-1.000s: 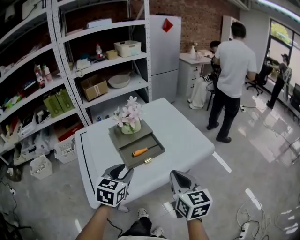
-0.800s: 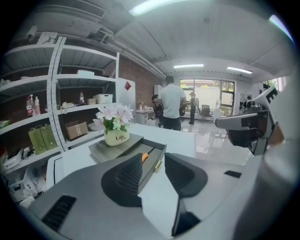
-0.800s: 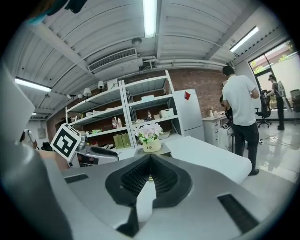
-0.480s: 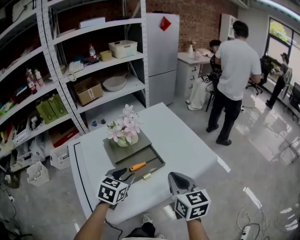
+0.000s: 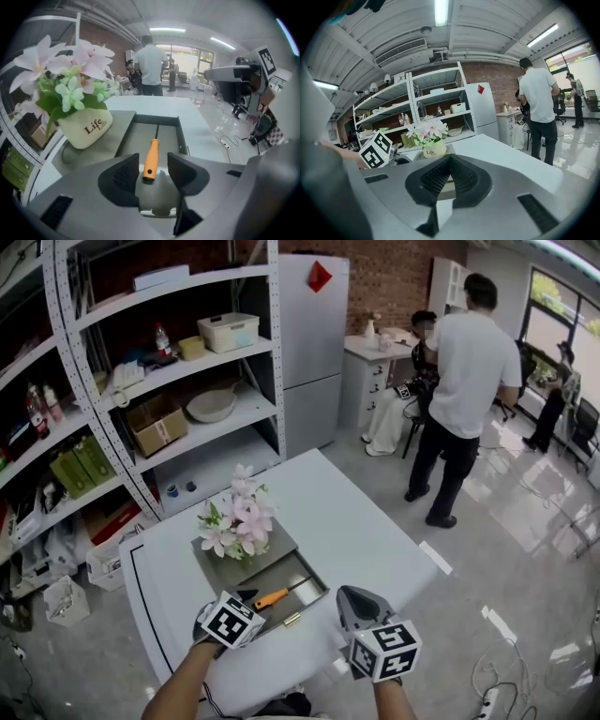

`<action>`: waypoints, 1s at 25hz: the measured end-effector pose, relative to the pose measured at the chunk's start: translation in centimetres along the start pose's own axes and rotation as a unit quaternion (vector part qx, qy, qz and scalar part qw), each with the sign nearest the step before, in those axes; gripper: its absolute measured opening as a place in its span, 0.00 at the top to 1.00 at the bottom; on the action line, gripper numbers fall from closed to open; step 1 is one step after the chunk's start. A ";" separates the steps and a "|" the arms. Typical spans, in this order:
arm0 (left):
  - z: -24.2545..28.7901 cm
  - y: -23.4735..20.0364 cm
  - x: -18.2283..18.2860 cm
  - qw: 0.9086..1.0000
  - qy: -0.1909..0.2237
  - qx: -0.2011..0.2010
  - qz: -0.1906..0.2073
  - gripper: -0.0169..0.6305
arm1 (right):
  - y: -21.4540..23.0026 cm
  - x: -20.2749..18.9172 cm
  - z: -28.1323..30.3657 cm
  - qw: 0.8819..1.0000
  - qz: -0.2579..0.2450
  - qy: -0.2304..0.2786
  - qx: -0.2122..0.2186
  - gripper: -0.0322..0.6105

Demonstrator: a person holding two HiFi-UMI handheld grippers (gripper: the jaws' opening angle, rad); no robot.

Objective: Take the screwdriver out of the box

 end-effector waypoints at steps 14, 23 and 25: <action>3.9 0.2 -1.1 0.989 -0.092 -0.033 0.106 0.70 | 0.9 0.5 3.8 0.999 0.000 -0.024 -0.025 0.94; 4.4 0.4 -1.3 0.986 -0.120 -0.036 0.113 0.77 | 0.1 0.4 4.6 0.999 -0.003 -0.032 -0.025 0.94; 4.4 0.6 -1.3 0.986 -0.119 -0.033 0.116 0.79 | 0.3 0.5 4.4 0.999 -0.004 -0.029 -0.027 0.94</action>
Point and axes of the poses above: the fingertips, and each gripper's own axes: z forward along the fingers, y to its right, x out of its top, the point moved 3 cm from there along -z, backward along the fingers, and after that the axes turned 5 degrees about -z, right-handed, at the moved point
